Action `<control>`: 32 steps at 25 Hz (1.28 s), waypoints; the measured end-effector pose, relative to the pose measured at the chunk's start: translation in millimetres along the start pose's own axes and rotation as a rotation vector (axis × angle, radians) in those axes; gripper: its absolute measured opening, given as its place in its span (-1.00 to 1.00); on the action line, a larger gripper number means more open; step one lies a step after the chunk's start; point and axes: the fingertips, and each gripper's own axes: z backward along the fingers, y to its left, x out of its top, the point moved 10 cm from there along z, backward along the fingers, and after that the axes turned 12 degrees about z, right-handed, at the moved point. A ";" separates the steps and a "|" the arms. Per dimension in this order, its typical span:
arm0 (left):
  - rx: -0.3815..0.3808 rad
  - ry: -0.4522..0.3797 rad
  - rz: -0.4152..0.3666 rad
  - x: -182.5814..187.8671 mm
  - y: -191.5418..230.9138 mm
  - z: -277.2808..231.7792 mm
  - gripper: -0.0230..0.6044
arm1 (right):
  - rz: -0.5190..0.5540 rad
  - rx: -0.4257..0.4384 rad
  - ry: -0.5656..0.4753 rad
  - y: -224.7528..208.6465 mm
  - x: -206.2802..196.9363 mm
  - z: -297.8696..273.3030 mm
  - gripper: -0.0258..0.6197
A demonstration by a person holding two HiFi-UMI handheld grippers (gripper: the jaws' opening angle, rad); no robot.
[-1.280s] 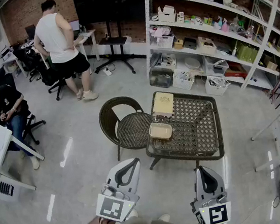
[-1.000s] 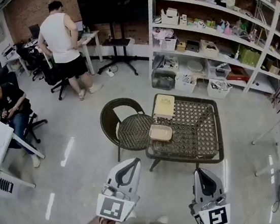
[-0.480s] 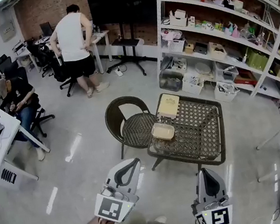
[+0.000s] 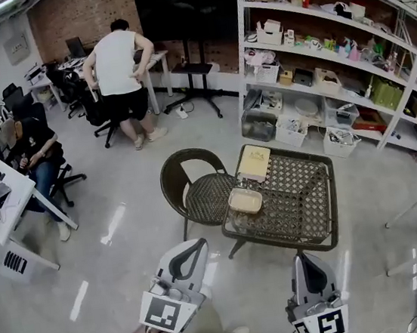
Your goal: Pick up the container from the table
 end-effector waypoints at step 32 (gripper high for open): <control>-0.113 0.095 0.066 -29.7 167.0 -173.4 -0.90 | 0.037 -0.145 0.134 -31.0 -63.3 -205.5 -0.89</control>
